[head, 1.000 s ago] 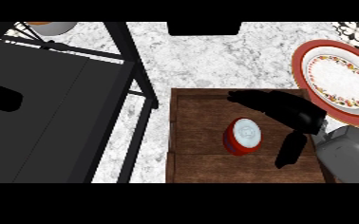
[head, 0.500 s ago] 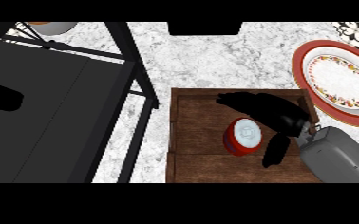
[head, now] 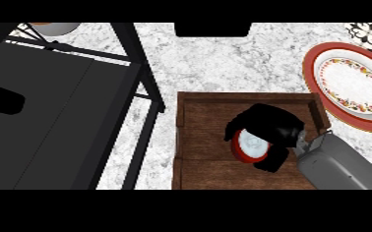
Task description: Pick the can from the tray and place it in the plate
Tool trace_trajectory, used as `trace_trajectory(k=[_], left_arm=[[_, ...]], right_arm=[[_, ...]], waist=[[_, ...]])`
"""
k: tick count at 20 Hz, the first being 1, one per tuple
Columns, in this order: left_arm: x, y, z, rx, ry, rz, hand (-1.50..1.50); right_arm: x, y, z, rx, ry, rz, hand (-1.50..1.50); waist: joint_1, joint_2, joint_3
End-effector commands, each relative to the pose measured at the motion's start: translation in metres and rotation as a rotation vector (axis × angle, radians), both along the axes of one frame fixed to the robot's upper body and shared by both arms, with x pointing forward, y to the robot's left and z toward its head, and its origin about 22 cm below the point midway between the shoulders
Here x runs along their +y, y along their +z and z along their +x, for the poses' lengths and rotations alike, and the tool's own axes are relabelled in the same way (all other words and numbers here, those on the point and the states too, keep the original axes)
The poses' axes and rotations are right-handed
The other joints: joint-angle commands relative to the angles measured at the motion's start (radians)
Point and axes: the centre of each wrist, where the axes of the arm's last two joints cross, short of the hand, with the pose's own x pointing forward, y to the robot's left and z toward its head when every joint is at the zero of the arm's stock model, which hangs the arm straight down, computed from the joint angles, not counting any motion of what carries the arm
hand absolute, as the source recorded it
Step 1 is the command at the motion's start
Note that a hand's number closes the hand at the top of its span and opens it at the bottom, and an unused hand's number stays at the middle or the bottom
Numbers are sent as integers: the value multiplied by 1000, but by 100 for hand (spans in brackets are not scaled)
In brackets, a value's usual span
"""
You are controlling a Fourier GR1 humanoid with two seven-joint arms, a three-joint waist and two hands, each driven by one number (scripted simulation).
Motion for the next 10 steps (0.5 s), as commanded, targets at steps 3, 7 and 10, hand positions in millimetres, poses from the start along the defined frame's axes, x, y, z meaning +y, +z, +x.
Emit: trace_trajectory(k=[3, 7, 10], left_arm=[[-9, -46, -19, 276, -128, 79, 0], [-24, -51, -22, 256, -144, 54, 0], [-11, -57, -27, 283, -108, 66, 0]], right_arm=[[13, -10, -4, 12, 50, 25, 150], [6, -16, -8, 10, 41, 77, 150], [6, -1, -2, -118, -21, 126, 150]], waist=[[-3, 20, -4], [-13, 18, -4], [-19, 17, -4]])
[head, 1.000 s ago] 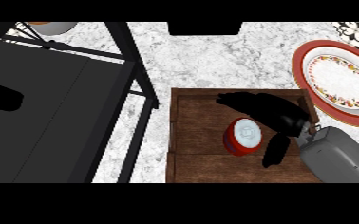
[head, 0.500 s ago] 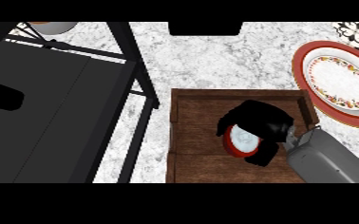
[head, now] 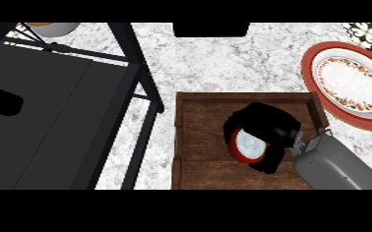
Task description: Pick the can from the tray and place it in the plate
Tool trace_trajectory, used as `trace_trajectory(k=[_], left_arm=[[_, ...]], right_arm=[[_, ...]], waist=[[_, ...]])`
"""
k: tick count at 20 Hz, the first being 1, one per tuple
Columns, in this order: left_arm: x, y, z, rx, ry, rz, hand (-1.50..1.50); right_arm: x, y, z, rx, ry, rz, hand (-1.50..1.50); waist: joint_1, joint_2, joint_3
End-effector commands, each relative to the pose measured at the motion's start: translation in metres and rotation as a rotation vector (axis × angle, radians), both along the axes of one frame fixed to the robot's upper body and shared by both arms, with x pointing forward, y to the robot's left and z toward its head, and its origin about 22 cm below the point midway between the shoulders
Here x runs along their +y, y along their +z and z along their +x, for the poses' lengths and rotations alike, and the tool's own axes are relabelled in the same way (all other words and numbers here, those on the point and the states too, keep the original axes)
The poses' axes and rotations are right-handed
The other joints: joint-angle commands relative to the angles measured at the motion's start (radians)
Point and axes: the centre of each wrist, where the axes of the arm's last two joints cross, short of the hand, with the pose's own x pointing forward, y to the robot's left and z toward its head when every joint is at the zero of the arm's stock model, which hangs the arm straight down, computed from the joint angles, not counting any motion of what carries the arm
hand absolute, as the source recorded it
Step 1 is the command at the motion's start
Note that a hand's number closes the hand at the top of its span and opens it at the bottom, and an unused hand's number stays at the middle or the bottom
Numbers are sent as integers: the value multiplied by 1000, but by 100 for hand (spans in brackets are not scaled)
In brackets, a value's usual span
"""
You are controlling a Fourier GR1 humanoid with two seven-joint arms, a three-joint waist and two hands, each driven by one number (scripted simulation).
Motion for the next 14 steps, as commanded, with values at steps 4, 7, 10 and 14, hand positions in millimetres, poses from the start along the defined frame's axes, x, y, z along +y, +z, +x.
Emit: trace_trajectory(k=[4, 7, 10, 14], left_arm=[[-19, -40, -15, 224, -110, 59, 0], [-4, -45, -24, 232, -102, 44, 0], [-13, -45, -20, 236, -114, 73, 0], [-8, -44, -21, 250, -113, 70, 0]], right_arm=[[-13, -4, 31, -100, -509, 36, 150], [-35, 0, 50, -178, -805, -5, 150], [-19, 25, 61, -363, -925, 99, 150], [-16, 64, 68, -667, -1062, 165, 150]], waist=[[-22, 29, -5], [-6, 34, -7], [-15, 28, -6], [-23, 17, -8]])
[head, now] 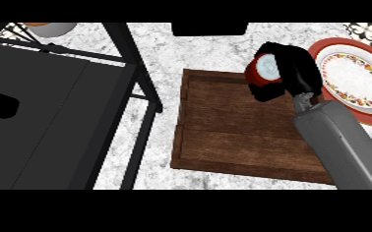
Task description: Pick the can from the tray and place it in the plate
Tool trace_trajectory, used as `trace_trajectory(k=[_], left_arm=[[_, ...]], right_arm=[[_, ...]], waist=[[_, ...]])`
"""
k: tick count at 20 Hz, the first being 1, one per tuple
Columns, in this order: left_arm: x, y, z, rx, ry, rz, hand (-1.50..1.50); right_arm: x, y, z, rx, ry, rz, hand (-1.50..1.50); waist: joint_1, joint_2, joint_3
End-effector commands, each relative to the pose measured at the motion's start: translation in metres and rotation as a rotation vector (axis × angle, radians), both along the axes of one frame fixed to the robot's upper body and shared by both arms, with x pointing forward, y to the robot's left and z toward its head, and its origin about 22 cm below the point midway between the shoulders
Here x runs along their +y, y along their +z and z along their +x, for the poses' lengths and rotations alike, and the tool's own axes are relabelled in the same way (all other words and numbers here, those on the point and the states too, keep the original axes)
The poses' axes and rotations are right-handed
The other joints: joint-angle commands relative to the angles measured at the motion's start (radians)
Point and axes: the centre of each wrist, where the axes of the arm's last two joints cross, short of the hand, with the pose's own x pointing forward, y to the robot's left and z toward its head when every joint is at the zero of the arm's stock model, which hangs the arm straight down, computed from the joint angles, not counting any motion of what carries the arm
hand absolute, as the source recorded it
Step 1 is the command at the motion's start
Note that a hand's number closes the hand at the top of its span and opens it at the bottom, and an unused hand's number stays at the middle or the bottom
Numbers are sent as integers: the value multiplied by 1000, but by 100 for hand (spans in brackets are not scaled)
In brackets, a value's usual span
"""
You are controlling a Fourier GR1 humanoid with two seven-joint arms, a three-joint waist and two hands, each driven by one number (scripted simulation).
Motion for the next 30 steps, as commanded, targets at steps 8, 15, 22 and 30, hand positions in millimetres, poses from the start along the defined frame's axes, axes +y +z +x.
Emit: trace_trajectory(k=[8, 15, 22, 30], left_arm=[[-10, -41, -14, 271, -119, 83, 0], [-12, -46, -15, 274, -109, 66, 0], [-19, -52, -29, 267, -136, 62, 0], [-13, -47, -13, 249, -138, 90, 0]], right_arm=[[-29, 34, 19, -336, -469, 75, 150], [-78, 26, 13, -338, -604, 152, 150], [-152, 15, 6, -329, -699, 119, 150], [-198, -19, -5, -76, -676, 83, 150]], waist=[[-10, 14, -9], [-14, 13, -9], [8, 14, -7], [6, 27, -7]])
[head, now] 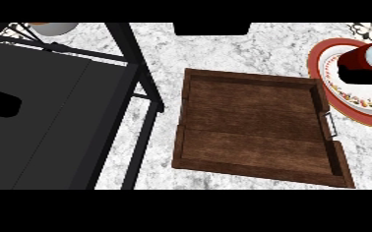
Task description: Pick the can from the tray and place it in the plate
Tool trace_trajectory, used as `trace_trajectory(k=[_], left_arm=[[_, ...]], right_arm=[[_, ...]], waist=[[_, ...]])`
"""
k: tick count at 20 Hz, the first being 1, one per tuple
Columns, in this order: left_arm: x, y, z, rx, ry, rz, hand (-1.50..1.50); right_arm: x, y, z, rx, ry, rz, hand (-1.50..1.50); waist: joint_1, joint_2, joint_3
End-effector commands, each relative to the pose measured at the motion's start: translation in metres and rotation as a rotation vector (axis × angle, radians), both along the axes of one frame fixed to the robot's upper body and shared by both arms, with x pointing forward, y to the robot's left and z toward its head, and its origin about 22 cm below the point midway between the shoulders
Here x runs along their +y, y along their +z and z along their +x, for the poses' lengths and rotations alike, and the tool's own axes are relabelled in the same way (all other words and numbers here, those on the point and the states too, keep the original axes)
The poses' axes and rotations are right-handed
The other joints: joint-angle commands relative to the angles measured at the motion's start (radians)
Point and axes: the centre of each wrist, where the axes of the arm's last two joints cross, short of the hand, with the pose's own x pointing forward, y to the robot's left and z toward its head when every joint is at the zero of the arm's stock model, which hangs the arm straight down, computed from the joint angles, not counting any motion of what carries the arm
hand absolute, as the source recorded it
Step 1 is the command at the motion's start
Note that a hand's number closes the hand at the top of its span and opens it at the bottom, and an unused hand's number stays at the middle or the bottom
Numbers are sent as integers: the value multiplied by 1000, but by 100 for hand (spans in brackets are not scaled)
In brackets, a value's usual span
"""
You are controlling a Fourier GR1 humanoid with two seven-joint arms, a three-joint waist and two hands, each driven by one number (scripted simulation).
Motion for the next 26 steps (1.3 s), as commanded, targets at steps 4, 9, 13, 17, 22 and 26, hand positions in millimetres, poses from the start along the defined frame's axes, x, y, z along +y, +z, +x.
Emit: trace_trajectory(k=[4, 9, 13, 17, 22, 26], left_arm=[[-9, -54, -23, 258, -115, 76, 0], [-8, -45, -16, 263, -114, 79, 0], [-14, -43, -13, 250, -101, 74, 0], [-10, -47, -19, 264, -102, 76, 0], [0, -48, -22, 282, -108, 68, 0], [-6, -51, -20, 277, -76, 87, 0]], right_arm=[[-42, -21, -14, 81, 39, 232, -150], [-60, -22, -20, -26, 149, 163, -150], [-50, -8, -12, -236, 248, 129, -150], [-30, 23, 2, -436, 404, 249, -150], [-45, 16, -3, -474, 322, 519, -150], [-67, 20, -13, -415, 367, 686, -150]], waist=[[-1, 16, -9], [4, 17, -8], [-6, 11, -8], [-12, 2, -9], [-17, 3, -11], [-35, 3, -11]])
